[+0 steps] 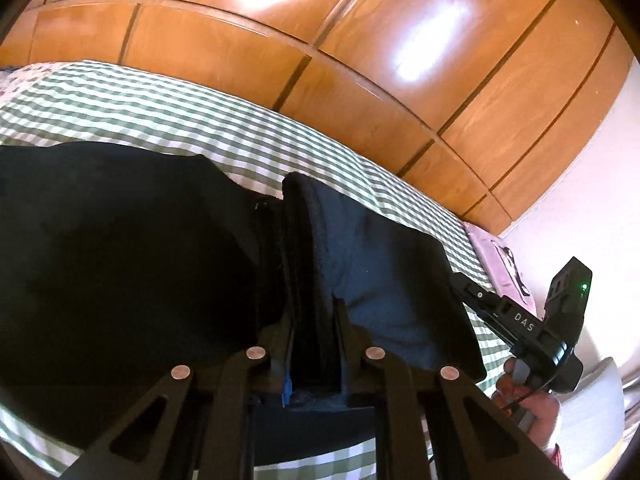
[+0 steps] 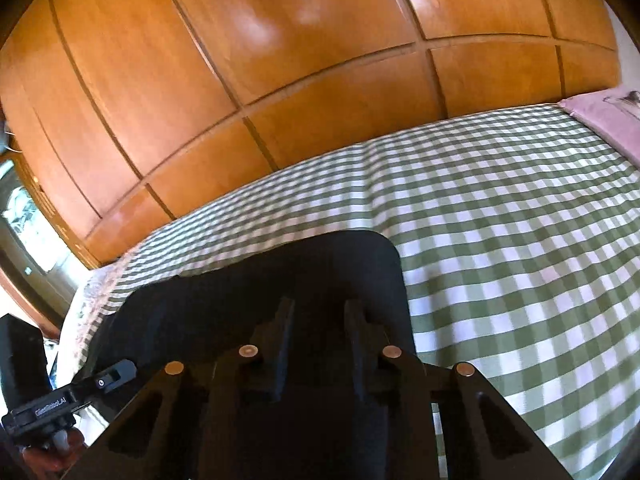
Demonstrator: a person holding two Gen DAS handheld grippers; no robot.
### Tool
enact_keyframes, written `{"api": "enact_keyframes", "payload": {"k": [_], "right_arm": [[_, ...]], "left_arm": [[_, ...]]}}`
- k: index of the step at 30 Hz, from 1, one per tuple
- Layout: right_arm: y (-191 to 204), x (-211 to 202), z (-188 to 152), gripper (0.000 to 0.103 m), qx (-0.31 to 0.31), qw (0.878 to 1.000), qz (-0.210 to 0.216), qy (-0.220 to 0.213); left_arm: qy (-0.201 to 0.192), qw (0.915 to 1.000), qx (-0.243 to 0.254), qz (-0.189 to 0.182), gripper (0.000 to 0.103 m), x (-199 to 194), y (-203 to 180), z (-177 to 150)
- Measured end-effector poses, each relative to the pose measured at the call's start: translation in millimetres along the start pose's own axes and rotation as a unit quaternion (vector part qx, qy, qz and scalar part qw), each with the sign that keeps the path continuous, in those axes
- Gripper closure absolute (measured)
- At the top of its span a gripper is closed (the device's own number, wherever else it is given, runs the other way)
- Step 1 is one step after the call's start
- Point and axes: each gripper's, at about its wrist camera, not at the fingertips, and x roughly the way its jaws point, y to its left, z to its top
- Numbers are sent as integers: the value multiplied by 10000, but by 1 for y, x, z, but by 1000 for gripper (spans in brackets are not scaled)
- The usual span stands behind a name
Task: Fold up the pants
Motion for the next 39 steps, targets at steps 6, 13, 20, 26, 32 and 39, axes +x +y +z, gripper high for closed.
{"api": "enact_keyframes", "payload": {"k": [6, 13, 20, 26, 32, 39], "right_arm": [[9, 16, -15, 78, -116, 9997, 68, 191], [28, 31, -33, 78, -1210, 9911, -540, 84], [33, 27, -33, 77, -1358, 9879, -750, 59], [69, 15, -35, 77, -1367, 9903, -230, 107], [122, 43, -47, 77, -1911, 9798, 340, 477], [166, 73, -75, 77, -2366, 9662, 576, 843]], "left_arm": [[185, 9991, -250, 293, 87, 17, 20, -15], [-50, 9979, 346, 554, 81, 24, 10, -22], [-60, 9998, 1, 164, 76, 9, 26, -19], [-168, 9993, 40, 319, 67, -4, 29, -19], [-459, 9977, 15, 505, 64, -34, 37, -26], [-583, 9902, -331, 1226, 64, -47, 69, -23]]}}
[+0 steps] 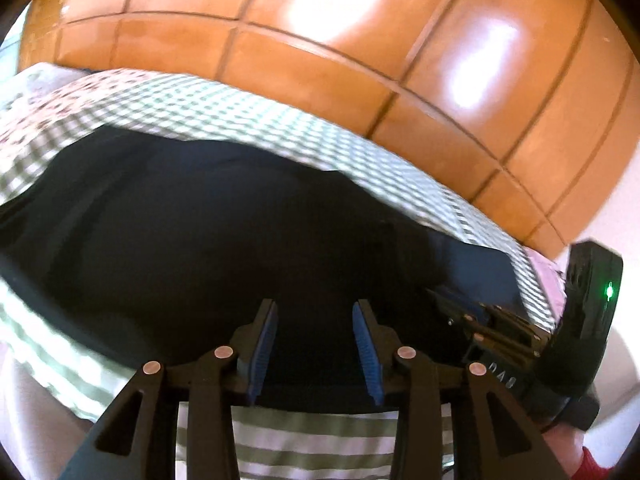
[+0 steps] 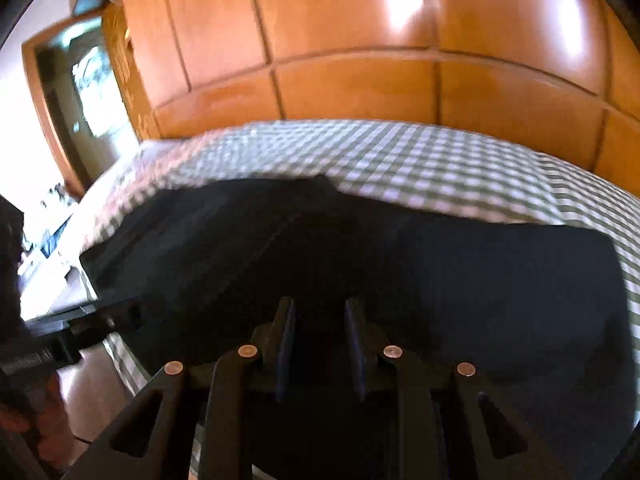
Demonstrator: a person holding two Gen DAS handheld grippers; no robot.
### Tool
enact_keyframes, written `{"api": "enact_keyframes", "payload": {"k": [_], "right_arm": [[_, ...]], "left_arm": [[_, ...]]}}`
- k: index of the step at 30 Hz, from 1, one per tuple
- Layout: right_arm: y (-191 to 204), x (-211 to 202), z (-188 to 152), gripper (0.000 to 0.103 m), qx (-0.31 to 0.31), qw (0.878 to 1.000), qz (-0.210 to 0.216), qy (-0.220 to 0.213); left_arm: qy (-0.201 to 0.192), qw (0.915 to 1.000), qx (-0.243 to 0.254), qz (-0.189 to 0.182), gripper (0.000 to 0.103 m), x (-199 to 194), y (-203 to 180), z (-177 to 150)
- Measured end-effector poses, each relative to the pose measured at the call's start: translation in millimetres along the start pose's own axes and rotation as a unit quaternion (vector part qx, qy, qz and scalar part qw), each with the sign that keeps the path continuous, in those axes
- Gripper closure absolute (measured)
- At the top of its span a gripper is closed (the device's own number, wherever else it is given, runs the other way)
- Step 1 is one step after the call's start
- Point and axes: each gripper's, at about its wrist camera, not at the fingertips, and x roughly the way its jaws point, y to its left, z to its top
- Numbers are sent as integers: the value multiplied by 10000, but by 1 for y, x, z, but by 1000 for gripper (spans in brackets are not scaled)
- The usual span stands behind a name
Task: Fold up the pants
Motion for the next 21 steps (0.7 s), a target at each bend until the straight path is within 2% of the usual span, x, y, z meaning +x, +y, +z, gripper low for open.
{"api": "enact_keyframes", "payload": {"k": [3, 8, 11, 21], "right_arm": [[8, 3, -4, 77, -240, 9995, -168, -136], [-6, 2, -11, 77, 141, 9995, 150, -252], [-7, -1, -12, 77, 100, 9994, 143, -304], [-7, -1, -12, 77, 133, 9992, 132, -349]], "left_arm": [[31, 9990, -207, 395, 64, 1, 15, 2], [-90, 9965, -323, 762, 64, -7, 27, 3], [-170, 9940, -396, 1000, 64, -14, 38, 3], [-452, 9849, -965, 1362, 63, -43, 83, -2]]}}
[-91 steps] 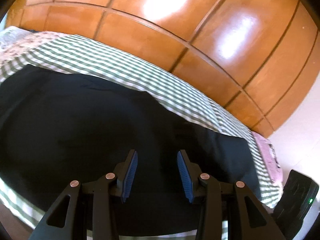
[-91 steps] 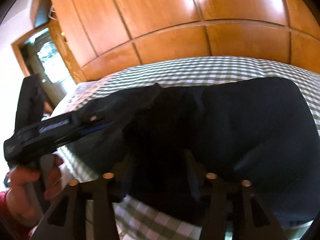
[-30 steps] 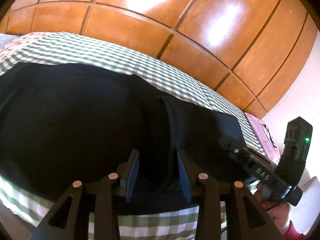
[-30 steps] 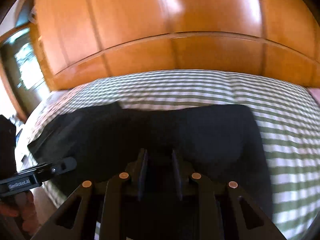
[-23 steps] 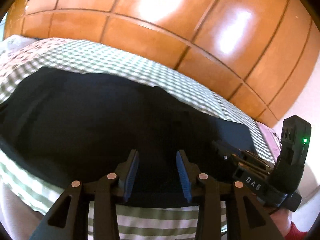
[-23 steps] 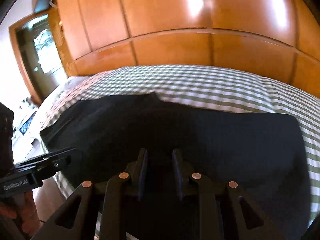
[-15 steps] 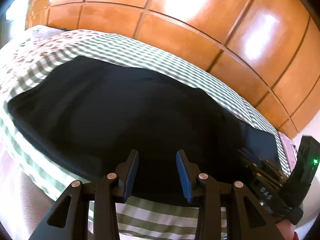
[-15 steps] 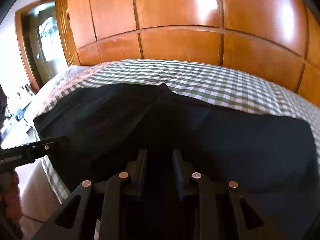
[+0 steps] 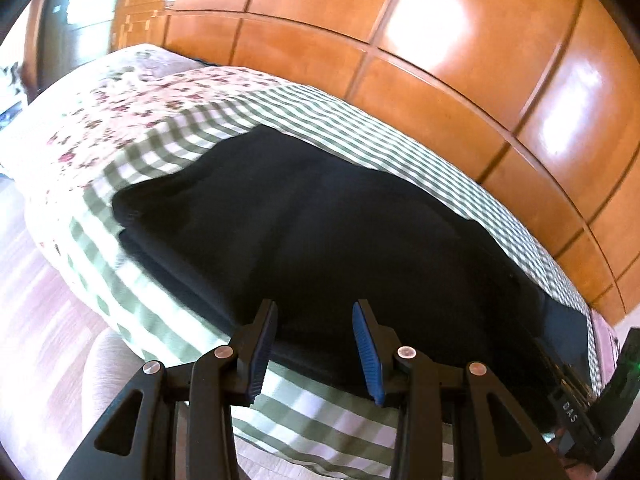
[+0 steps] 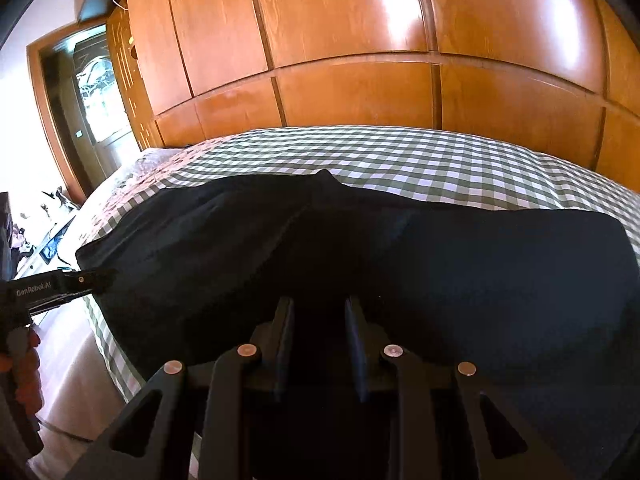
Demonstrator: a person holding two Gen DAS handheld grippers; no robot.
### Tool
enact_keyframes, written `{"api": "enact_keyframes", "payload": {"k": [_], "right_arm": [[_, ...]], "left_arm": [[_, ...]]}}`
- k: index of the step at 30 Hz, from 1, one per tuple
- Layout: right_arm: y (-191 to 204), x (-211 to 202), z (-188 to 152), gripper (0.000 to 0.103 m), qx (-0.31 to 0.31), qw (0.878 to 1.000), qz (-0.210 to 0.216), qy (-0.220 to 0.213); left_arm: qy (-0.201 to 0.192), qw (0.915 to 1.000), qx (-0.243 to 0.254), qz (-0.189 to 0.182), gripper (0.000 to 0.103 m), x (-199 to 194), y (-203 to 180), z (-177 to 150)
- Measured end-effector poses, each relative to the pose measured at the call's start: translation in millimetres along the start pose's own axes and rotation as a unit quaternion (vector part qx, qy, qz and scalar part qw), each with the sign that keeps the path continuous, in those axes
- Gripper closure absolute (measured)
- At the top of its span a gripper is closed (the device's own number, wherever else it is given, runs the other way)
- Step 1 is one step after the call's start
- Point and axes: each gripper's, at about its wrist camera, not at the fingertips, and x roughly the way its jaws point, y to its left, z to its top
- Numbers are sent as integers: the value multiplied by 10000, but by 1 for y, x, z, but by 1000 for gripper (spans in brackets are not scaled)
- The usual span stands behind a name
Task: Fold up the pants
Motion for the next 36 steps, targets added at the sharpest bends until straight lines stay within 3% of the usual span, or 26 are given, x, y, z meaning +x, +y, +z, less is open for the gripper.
{"api": "enact_keyframes", "payload": {"k": [5, 11, 16, 20, 25, 30, 36], "right_arm": [[-1, 0, 0, 77, 0, 10000, 21, -11], [-2, -1, -1, 77, -6, 10000, 29, -31], [-1, -1, -1, 77, 6, 10000, 35, -36], [-1, -1, -2, 77, 24, 10000, 33, -67], [-1, -1, -2, 77, 34, 10000, 41, -58], [-2, -1, -2, 77, 30, 10000, 46, -58], [-2, -1, -2, 77, 23, 10000, 49, -57]], "left_arm": [[-7, 9998, -177, 100, 61, 2, 7, 1], [-309, 9985, -422, 134, 58, -11, 13, -1], [-595, 9901, -1255, 220, 50, -20, 46, -1], [-403, 9851, -1657, 203, 48, -11, 68, 1], [-222, 9838, -1775, 99, 48, 6, 80, 3], [-343, 9841, -1737, 111, 48, 5, 78, 8], [-542, 9801, -1885, -295, 47, 14, 82, 22]]}}
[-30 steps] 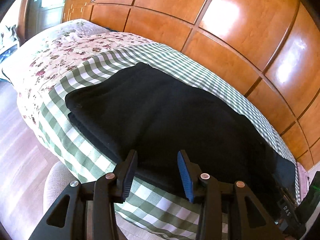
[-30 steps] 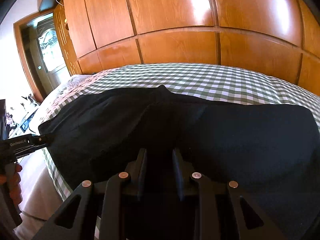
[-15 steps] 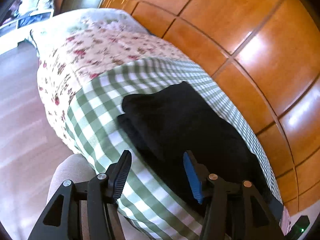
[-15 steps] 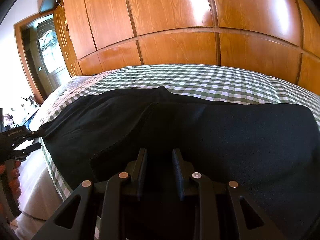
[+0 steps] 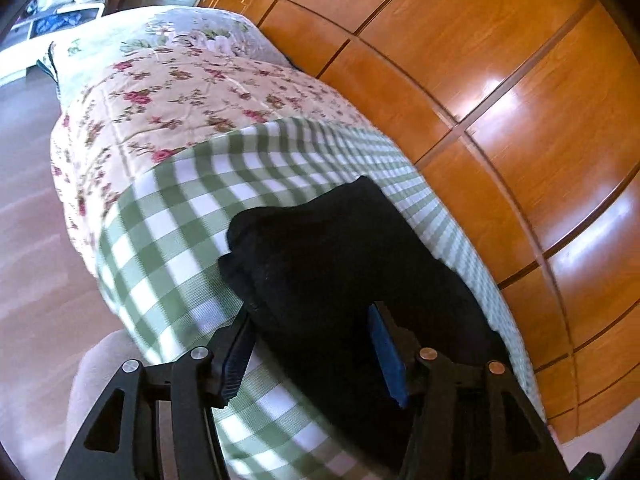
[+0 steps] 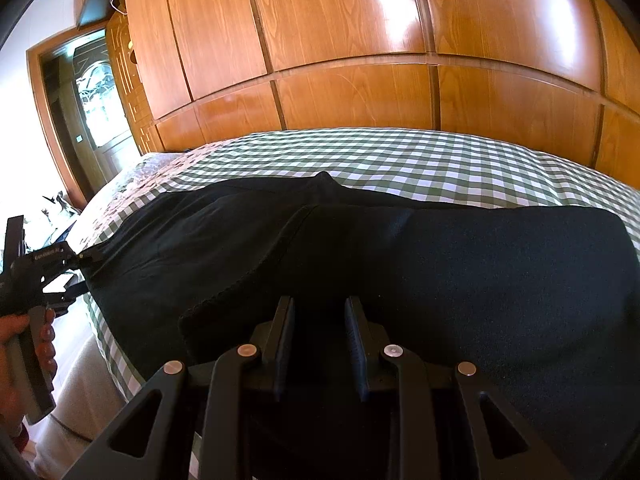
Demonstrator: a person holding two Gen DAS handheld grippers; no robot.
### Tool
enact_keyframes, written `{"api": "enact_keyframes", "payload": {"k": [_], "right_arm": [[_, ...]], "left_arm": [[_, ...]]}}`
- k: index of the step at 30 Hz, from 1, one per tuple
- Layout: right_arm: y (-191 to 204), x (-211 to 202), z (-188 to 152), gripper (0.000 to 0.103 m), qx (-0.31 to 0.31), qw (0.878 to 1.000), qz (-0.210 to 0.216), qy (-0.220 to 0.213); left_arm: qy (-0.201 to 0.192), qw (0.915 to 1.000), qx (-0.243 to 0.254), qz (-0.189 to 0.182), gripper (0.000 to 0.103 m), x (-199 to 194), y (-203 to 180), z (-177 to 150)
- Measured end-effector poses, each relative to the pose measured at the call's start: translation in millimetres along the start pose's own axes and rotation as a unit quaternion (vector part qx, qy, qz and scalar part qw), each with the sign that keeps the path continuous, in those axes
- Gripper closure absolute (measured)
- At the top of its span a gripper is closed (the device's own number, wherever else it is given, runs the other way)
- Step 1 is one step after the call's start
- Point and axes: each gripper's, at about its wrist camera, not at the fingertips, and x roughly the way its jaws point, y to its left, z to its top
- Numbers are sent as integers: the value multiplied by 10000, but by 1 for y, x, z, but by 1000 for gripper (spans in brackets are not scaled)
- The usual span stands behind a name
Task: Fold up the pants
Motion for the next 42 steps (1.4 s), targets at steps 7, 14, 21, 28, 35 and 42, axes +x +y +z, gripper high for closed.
{"api": "enact_keyframes", "payload": {"k": [7, 14, 21, 28, 35, 42], "right_arm": [[0, 0, 0, 77, -3, 10000, 10, -5], [-1, 0, 0, 77, 13, 10000, 11, 0], [-2, 1, 1, 77, 23, 10000, 71, 46], [-6, -18, 8, 65, 109, 9998, 143, -54], [-26, -47, 4, 61, 323, 9994, 28, -90], [-49, -62, -1, 61, 602, 9976, -308, 137]], "left_arm": [[-100, 9993, -349, -10, 70, 15, 8, 12], [-200, 9992, 167, 308, 83, 16, -9, 16], [-544, 9952, 771, 267, 87, -1, -39, 20], [-785, 9860, 1470, 83, 87, -21, -83, 23], [-909, 9741, 2052, -265, 87, -34, -126, 12], [-890, 9671, 2331, -501, 87, -35, -155, 0]]}}
